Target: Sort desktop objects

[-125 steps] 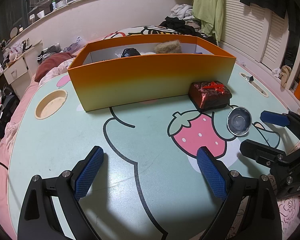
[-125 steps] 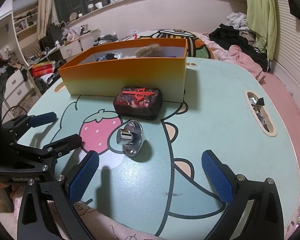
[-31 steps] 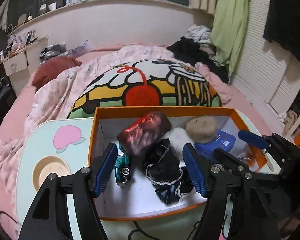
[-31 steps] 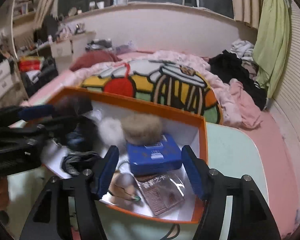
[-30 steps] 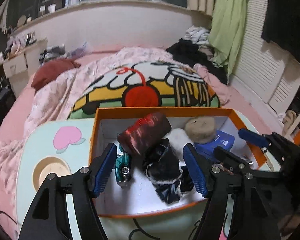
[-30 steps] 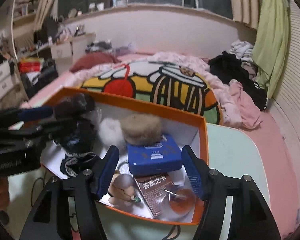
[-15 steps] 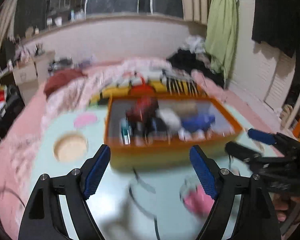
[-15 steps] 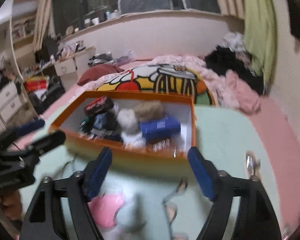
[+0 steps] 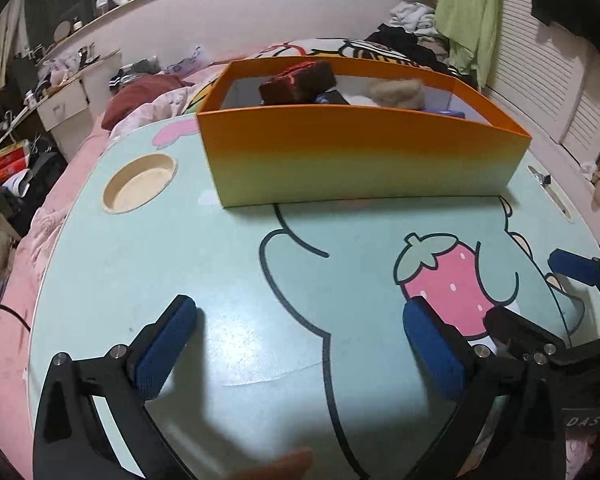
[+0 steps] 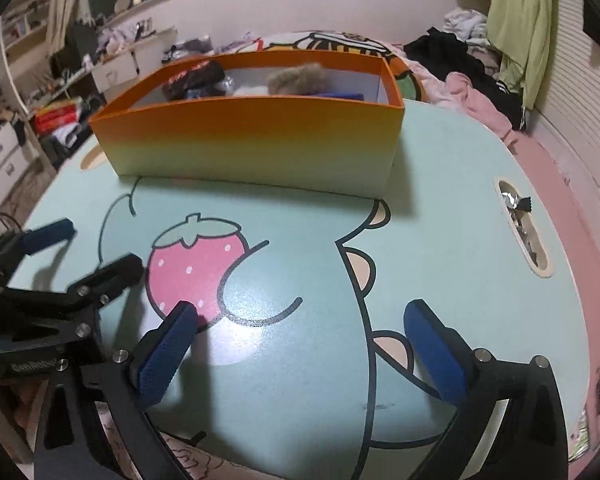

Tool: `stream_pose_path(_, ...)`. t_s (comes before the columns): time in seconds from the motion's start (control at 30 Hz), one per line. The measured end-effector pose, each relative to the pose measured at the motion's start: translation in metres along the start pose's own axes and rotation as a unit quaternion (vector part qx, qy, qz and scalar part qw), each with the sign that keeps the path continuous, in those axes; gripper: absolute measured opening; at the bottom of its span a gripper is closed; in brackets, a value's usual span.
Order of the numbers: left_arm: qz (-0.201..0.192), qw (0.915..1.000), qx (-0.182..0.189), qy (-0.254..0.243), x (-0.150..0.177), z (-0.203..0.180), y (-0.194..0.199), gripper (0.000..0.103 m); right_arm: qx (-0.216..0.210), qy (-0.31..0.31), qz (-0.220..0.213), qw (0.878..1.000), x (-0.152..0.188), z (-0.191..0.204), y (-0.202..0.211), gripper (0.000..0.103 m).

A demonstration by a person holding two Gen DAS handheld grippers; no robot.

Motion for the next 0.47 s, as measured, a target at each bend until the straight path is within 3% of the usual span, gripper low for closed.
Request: stream_pose_path(0.47, -0.004, 1.0000, 0.001, 0.001, 0.0009, 0.0012, -0.0018, 0.103, -0.002, 0.000, -0.001, 1.000, 0.0009, -0.0017, 0.0000, 0.103)
Point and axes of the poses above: each gripper's, at about its wrist camera, not at the fingertips, and y roughly against the way its jaws point, z to its left, x to its underside, the point moved 8 cm from there along -y, roughly the way its jaws point, and after that the axes turned 11 degrees about -x, right-handed, at the moved point
